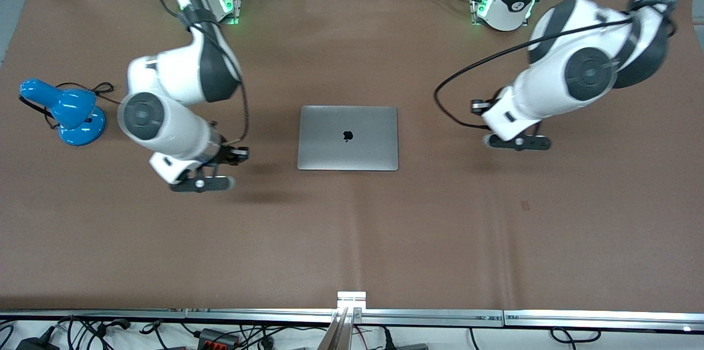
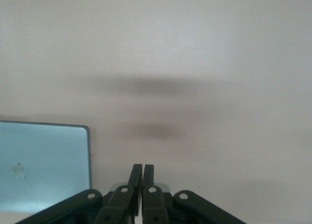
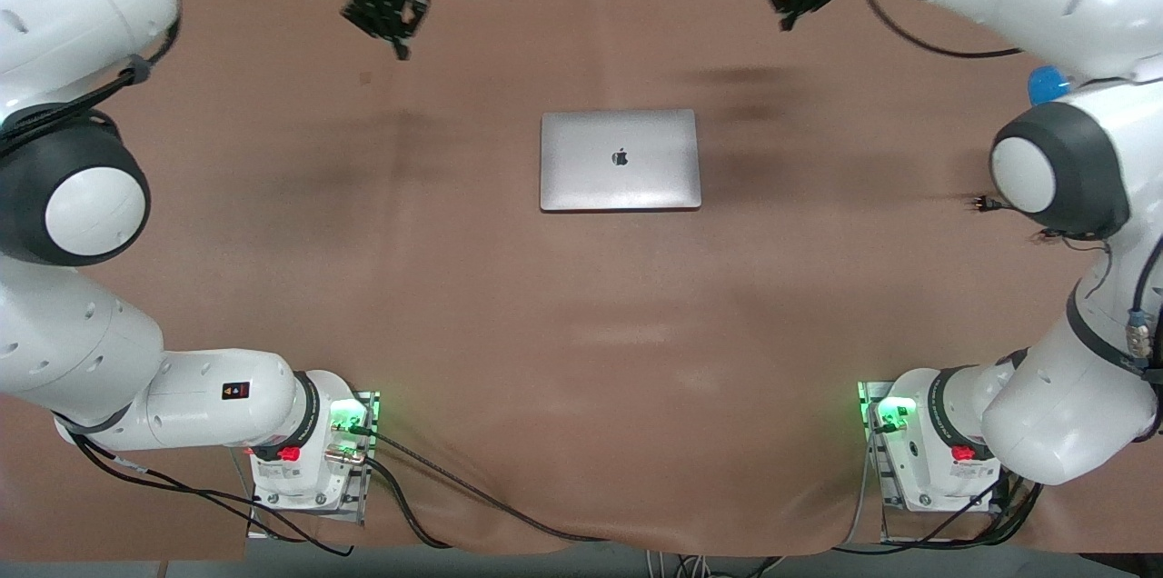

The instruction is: Close laptop with both arms from behind

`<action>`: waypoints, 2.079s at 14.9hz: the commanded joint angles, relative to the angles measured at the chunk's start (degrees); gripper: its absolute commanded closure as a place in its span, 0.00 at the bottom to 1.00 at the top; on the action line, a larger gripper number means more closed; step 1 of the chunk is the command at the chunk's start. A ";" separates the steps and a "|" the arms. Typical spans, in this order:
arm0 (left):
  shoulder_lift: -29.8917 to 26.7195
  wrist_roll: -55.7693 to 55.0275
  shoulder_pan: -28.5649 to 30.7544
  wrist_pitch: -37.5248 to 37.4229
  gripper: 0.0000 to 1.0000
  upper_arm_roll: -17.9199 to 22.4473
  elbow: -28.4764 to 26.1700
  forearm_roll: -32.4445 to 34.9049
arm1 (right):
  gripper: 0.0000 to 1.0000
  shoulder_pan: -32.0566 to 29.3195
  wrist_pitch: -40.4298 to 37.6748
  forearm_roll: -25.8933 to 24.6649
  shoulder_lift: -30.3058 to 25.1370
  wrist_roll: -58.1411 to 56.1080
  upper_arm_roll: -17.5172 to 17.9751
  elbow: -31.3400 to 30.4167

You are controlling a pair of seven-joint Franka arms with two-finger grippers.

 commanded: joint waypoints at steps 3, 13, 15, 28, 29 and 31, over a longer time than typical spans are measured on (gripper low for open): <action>-8.38 10.60 -0.84 -7.04 0.98 9.76 -0.47 0.59 | 0.00 -4.33 -3.91 -0.44 -5.97 -3.33 -1.35 0.91; -12.96 10.25 -0.23 -6.88 0.00 13.37 -0.46 1.29 | 0.00 -15.72 -12.97 0.18 -6.41 -10.53 -2.37 14.99; -13.14 10.16 -0.58 -5.30 0.00 14.42 -1.00 1.65 | 0.00 -24.77 -13.15 -0.87 -7.73 -10.45 6.33 14.64; -12.70 9.99 -2.51 -4.41 0.00 16.09 -0.21 3.84 | 0.00 -33.86 -11.92 -11.07 -18.10 -9.49 17.98 0.39; -12.70 9.99 -2.51 -4.50 0.00 16.09 -0.21 3.76 | 0.00 -33.51 -11.83 -10.90 -18.10 -9.66 17.89 0.40; -12.70 9.90 -2.43 -4.59 0.00 16.09 -0.21 3.67 | 0.00 -32.11 -11.48 -11.07 -18.28 -9.84 17.10 0.31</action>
